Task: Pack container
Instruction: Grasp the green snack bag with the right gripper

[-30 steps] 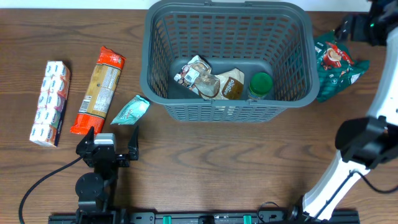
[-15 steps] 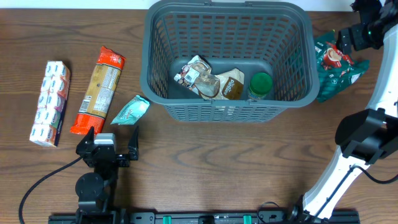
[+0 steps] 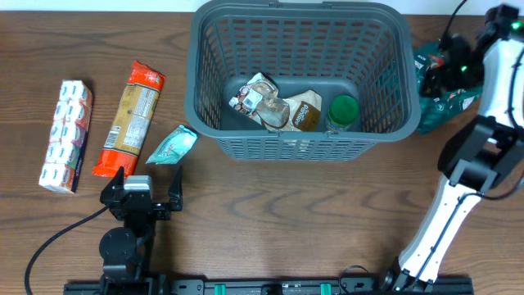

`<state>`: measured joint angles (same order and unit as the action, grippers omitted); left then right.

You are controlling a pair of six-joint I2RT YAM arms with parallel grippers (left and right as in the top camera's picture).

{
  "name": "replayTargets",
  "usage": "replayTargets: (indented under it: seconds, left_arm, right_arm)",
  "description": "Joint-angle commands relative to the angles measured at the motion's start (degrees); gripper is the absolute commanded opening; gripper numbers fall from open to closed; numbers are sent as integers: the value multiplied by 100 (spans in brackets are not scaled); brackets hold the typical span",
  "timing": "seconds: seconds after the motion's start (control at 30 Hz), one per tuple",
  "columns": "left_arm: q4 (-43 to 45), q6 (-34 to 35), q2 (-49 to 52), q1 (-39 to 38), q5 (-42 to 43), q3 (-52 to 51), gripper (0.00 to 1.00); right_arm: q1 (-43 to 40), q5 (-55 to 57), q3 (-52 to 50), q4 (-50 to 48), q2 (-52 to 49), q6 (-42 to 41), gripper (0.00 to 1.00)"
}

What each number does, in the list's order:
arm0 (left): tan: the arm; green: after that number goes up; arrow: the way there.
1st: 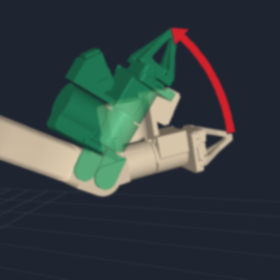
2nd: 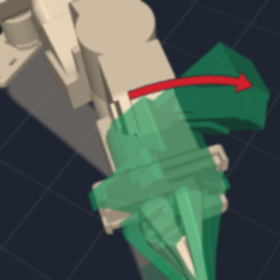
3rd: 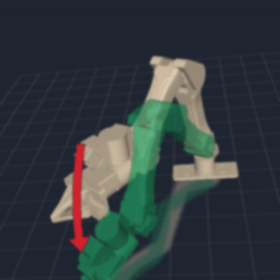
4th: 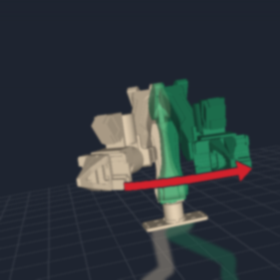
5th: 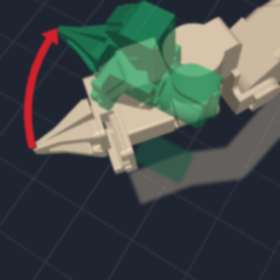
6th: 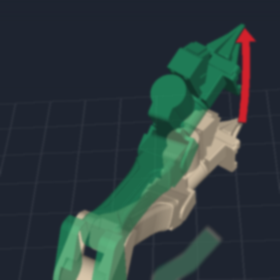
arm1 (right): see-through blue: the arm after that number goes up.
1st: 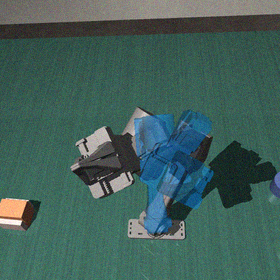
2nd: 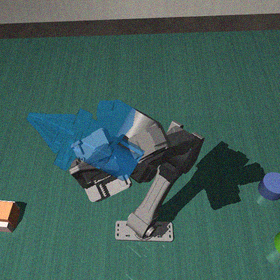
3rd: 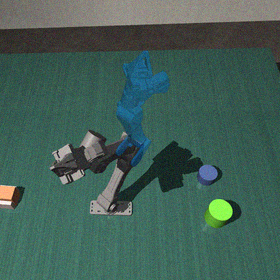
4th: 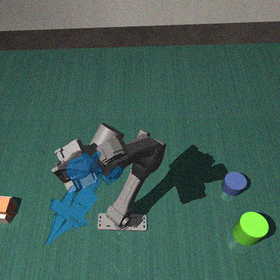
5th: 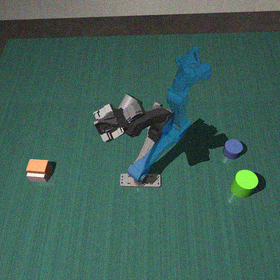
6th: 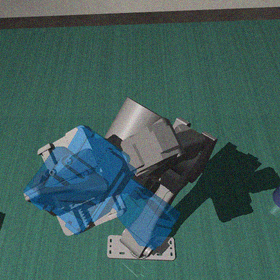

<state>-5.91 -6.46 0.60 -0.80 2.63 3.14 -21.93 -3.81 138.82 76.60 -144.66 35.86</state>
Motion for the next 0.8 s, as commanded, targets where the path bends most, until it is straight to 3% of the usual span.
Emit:
replayTargets:
  seconds: [0.0,0.53,0.67,0.7,0.77]
  left_arm:
    - [-63,-83,-33,31,-26,-164,99]
    - [-63,-81,-33,31,-26,-164,99]
    - [-63,-83,-33,31,-26,-164,99]
    - [-63,-83,-33,31,-26,-164,99]
    - [-63,-83,-33,31,-26,-164,99]
  right_arm:
    - [68,-365,11,-13,-127,107,99]
    - [96,-977,-109,315,-793,-68,92]
    - [98,-977,-245,313,-793,-61,82]
    - [98,-981,-286,315,-793,-9,72]
    - [96,-1001,-358,313,-793,55,36]
